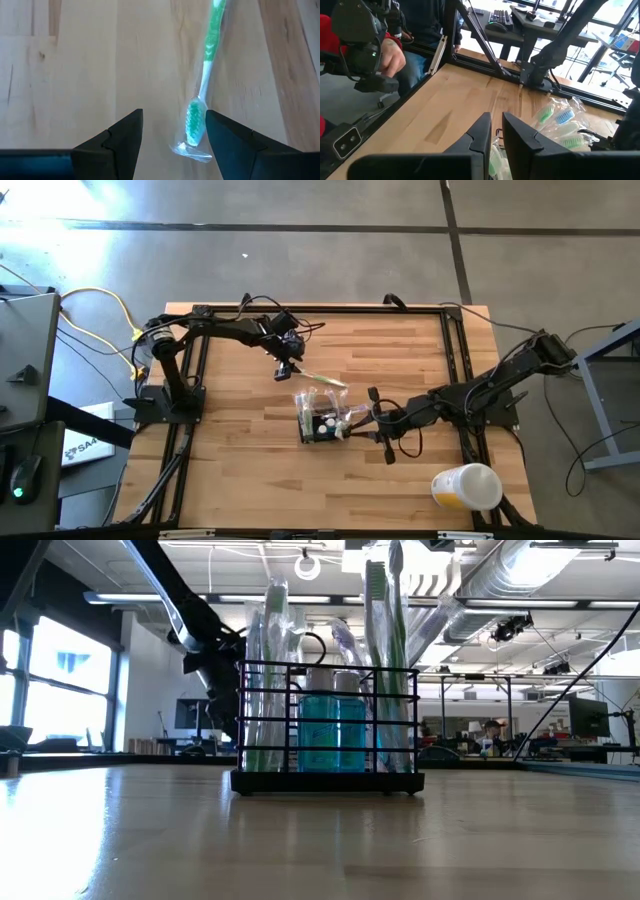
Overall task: Pick & Place toothbrushing station
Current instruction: Put the green toothbrush into the wire organizer
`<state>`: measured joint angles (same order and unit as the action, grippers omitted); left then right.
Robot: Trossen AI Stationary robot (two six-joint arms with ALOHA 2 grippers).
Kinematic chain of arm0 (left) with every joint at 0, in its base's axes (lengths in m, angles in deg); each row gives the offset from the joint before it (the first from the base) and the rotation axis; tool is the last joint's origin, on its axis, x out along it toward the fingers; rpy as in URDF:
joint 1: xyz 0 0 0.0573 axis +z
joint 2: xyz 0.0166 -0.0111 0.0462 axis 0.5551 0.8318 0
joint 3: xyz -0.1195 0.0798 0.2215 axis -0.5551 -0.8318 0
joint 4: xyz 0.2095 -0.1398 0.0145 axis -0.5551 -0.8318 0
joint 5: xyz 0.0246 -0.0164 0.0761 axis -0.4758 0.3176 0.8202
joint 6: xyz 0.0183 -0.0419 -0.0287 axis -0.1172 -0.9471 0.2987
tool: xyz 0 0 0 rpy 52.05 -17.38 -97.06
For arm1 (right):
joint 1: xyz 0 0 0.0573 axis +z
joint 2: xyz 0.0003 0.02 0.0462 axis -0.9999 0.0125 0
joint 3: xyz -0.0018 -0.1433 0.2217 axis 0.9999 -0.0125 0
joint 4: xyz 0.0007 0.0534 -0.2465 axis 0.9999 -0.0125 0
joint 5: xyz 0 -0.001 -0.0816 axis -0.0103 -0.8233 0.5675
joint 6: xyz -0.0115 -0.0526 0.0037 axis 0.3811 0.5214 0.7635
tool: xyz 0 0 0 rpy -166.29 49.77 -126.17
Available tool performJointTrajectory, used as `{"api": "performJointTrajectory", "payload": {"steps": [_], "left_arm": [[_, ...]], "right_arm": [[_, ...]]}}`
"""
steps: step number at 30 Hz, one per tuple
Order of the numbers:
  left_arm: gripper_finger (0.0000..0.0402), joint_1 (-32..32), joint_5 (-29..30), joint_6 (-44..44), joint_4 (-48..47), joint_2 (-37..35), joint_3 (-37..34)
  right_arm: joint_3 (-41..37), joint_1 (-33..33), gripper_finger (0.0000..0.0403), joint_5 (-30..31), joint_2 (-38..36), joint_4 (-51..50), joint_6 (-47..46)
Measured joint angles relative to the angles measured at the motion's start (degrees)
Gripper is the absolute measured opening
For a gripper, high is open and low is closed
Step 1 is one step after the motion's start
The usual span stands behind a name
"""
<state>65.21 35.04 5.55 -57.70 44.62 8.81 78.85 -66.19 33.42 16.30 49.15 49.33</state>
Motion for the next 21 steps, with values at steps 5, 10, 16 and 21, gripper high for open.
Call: {"api": "performJointTrajectory", "payload": {"steps": [5, 10, 16, 21], "left_arm": [[0.0212, 0.0, 0.0, 0.1, 0.4, 0.0, 0.0], [0.0212, -0.1, 0.4, 0.3, 0.8, 1.2, 0.0], [0.0212, -0.1, 1.3, 0.5, 1.3, 4.8, 0.2], [0.0204, -0.1, 2.3, 1.4, 1.1, 5.7, 0.2]], "right_arm": [[0.0, 0.0, 0.0039, 0.0, 0.0, -0.1, 0.0], [0.0, 0.0, 0.0039, 0.0, 0.0, -0.3, 0.0], [0.0, 0.0, 0.0039, 0.0, 0.0, -1.4, -0.4], [0.0, 0.0, 0.0039, 0.0, 0.0, -1.9, -0.4]]}}
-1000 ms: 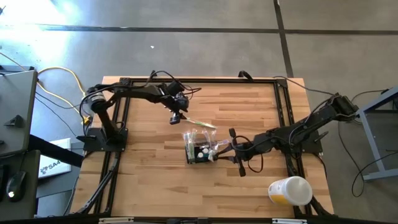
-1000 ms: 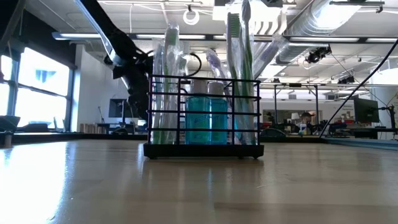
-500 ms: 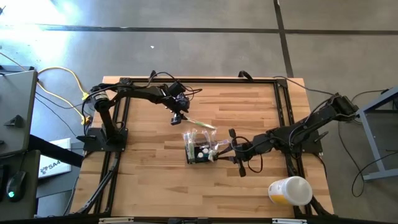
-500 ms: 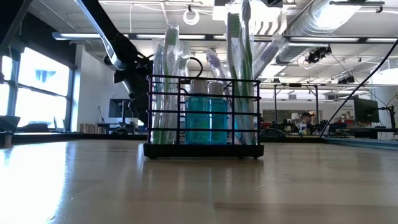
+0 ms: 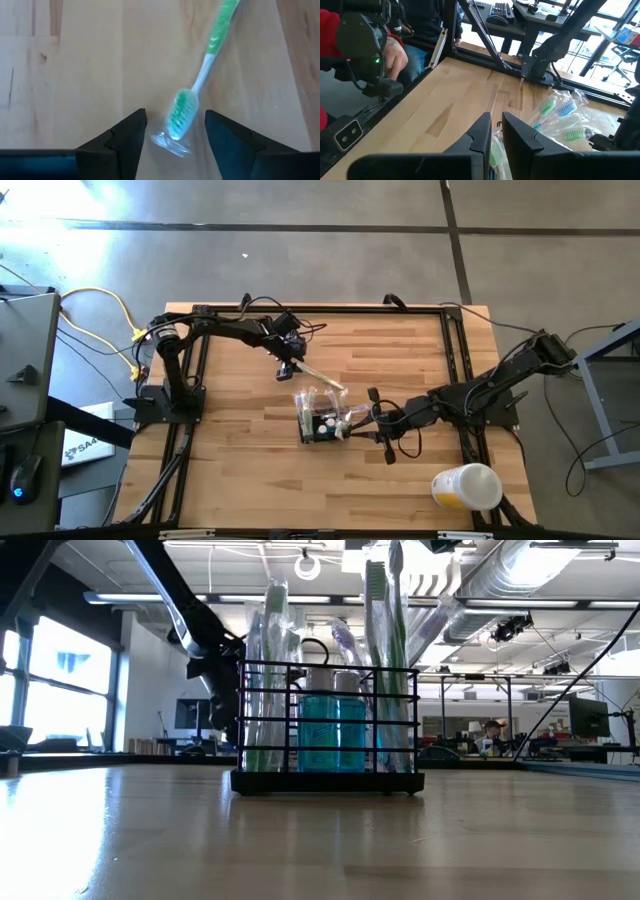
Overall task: Pick & Place toothbrushing station
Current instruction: Put the green toothbrush into the wire organizer
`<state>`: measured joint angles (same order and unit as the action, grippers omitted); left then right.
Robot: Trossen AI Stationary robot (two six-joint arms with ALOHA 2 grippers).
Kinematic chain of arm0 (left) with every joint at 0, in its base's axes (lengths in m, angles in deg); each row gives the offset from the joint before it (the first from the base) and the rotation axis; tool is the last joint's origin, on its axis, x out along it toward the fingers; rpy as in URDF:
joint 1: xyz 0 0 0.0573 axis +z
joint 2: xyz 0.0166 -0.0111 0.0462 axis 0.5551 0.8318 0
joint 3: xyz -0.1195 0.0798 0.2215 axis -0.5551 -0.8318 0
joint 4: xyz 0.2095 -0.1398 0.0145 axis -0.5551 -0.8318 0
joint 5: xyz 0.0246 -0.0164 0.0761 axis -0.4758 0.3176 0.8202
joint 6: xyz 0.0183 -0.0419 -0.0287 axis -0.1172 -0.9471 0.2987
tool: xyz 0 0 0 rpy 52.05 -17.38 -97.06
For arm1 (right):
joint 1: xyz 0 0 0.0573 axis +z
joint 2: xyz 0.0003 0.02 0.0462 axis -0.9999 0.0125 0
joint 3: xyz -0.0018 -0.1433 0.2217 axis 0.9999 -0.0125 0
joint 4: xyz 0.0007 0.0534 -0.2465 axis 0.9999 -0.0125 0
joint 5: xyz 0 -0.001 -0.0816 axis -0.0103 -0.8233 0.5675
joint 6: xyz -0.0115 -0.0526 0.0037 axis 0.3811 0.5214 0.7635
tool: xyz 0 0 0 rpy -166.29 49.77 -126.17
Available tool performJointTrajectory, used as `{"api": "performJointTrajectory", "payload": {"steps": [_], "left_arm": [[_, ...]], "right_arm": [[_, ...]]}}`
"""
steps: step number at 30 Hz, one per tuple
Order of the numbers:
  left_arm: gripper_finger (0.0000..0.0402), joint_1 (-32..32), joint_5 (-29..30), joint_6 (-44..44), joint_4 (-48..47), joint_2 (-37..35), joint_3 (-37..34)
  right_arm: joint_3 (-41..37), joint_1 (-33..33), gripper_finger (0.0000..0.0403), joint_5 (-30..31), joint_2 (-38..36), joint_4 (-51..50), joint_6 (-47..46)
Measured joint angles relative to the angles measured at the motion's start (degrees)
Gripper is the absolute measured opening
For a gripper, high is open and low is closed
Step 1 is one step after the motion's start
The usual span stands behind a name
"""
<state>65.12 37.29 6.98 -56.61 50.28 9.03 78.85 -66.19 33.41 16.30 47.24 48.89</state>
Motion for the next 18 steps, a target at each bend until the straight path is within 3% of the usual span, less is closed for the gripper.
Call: {"api": "performJointTrajectory", "payload": {"steps": [18], "left_arm": [[0.0010, 0.2, 1.1, 0.9, -0.5, 0.3, -0.1]], "right_arm": [[0.0, 0.0, 0.0039, 0.0, 0.0, -0.3, 0.2]]}}
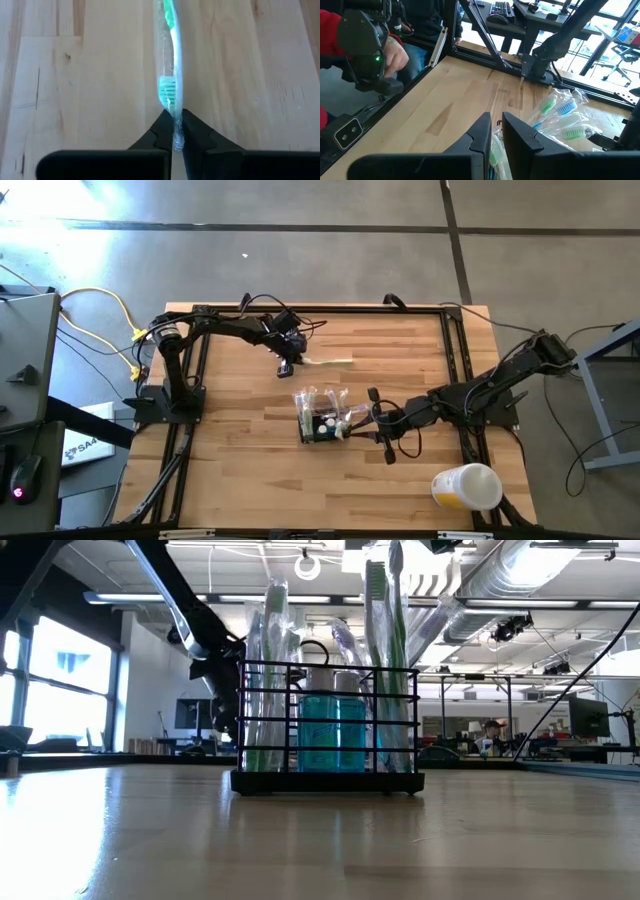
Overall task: Pick & Place toothbrushing station
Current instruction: Put the green toothbrush into the wire organizer
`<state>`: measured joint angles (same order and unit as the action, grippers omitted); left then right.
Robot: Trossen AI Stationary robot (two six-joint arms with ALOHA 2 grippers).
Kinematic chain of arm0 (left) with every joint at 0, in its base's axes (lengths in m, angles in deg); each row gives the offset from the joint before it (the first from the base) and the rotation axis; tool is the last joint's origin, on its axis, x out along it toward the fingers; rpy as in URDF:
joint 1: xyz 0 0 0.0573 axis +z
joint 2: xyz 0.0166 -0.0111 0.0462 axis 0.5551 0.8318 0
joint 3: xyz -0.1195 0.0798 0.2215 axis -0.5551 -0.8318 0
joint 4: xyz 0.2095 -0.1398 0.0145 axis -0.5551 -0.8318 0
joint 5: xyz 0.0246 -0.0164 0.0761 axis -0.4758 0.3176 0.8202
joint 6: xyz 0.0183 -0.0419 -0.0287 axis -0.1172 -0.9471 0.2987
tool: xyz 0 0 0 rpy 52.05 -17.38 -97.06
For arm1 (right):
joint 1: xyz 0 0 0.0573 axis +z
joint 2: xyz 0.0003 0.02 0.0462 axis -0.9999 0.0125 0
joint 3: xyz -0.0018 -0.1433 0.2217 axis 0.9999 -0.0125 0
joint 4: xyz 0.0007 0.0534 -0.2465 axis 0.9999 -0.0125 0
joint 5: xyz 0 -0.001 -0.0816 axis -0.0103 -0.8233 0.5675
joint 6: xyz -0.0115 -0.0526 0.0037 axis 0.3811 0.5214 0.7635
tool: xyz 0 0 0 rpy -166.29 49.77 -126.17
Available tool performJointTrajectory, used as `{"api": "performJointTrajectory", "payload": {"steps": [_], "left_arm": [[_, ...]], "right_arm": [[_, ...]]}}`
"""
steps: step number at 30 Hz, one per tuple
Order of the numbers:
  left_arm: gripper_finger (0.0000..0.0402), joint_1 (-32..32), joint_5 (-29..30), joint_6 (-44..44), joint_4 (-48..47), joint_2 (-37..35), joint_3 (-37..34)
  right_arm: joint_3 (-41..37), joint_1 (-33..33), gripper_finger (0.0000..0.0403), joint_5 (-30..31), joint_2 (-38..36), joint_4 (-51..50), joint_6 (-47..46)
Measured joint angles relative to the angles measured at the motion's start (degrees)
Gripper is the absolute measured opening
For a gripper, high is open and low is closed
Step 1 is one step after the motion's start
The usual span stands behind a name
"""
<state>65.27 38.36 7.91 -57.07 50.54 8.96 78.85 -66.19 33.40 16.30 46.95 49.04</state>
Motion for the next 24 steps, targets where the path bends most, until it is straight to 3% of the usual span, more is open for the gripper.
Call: {"api": "performJointTrajectory", "payload": {"steps": [12, 24], "left_arm": [[0.0004, -0.1, 1.3, -0.9, -2.6, -1.6, 0.0], [0.0001, -1.5, 6.9, -3.1, -12.5, -13.5, -0.4]], "right_arm": [[0.0, 0.0, 0.0039, 0.0, 0.0, 0.0, -0.1], [0.0, 0.0, 0.0039, 0.2, 0.0, -0.5, 0.5]]}}
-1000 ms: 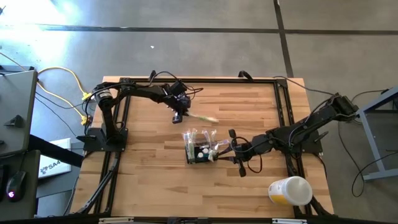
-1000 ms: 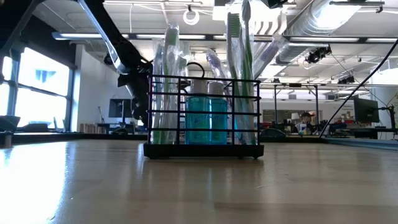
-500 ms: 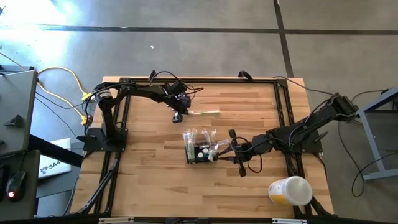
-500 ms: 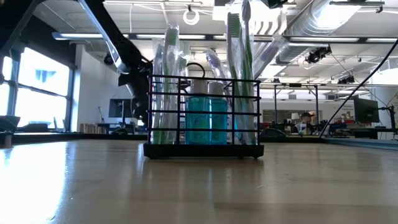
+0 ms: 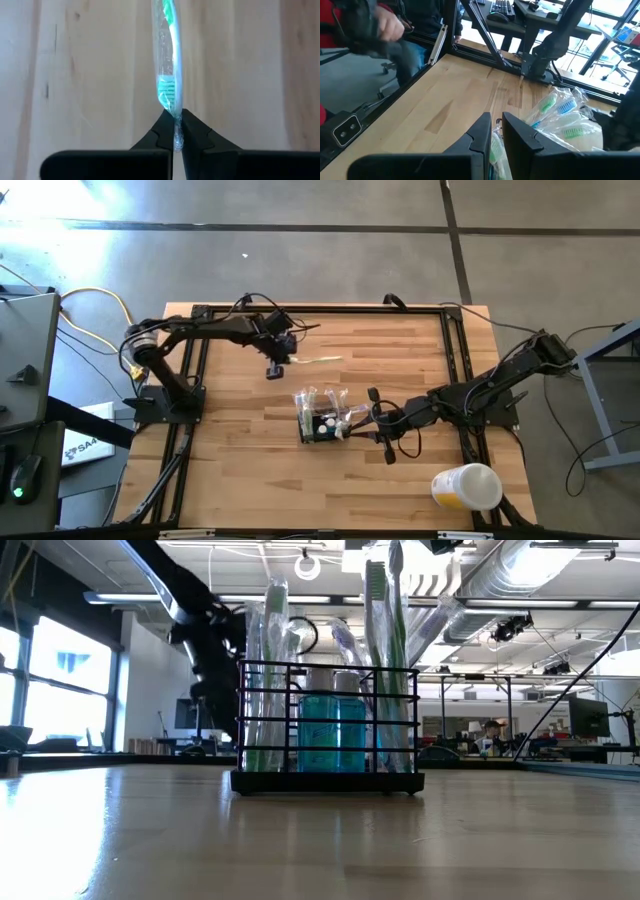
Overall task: Pick & Place toothbrushing station
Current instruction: Put the green toothbrush into the wire organizer
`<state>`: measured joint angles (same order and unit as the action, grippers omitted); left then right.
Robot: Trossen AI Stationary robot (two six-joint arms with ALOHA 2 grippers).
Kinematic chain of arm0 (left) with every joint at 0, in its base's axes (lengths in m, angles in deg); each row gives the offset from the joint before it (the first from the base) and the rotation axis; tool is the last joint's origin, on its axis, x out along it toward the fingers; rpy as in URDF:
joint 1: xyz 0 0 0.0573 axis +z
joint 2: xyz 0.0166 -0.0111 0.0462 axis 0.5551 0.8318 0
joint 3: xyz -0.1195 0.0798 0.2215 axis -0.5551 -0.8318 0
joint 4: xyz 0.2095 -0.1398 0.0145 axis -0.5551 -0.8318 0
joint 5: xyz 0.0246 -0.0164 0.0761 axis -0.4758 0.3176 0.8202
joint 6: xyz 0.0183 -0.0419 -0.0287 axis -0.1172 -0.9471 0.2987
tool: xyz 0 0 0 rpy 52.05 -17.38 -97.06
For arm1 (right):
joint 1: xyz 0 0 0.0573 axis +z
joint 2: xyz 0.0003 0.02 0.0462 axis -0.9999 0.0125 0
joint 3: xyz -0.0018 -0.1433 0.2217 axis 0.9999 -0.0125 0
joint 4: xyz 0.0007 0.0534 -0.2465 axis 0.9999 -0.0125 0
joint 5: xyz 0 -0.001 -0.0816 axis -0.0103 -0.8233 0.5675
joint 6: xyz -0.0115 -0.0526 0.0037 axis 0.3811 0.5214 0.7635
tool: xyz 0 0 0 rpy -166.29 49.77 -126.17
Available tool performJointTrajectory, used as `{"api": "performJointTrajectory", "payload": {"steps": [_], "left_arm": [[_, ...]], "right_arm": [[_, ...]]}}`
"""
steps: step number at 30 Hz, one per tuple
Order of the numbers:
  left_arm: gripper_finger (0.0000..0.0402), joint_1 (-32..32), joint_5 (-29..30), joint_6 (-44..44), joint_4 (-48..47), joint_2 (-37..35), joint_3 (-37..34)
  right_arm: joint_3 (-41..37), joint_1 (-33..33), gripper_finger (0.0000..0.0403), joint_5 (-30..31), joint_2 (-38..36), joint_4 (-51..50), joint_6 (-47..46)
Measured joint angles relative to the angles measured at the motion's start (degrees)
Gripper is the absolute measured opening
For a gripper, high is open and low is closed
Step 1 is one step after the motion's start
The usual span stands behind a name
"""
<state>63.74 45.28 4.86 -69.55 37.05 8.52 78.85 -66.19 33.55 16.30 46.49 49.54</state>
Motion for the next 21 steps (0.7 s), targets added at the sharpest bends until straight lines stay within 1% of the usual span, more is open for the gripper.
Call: {"api": "performJointTrajectory", "payload": {"steps": [7, 14, 15, 21], "left_arm": [[0.0001, -5.0, 7.0, -1.7, -3.9, -8.2, 0.1], [0.0001, -11.7, 19.9, -4.6, -8.1, -18.8, 0.1], [0.0001, -13.0, 22.0, -4.8, -8.4, -20.5, 0.1], [0.0001, -22.2, 38.8, -4.9, -9.6, -30.0, 0.2]], "right_arm": [[0.0, 0.0, 0.0039, 0.0, 0.0, -0.1, 0.0], [0.0, 0.0, 0.0039, 1.3, 0.0, 0.3, -1.3], [0.0, 0.0, 0.0039, 2.0, 0.0, 0.5, -1.6], [0.0, 1.3, 0.0039, 6.7, 0.0, 2.1, -1.7]]}}
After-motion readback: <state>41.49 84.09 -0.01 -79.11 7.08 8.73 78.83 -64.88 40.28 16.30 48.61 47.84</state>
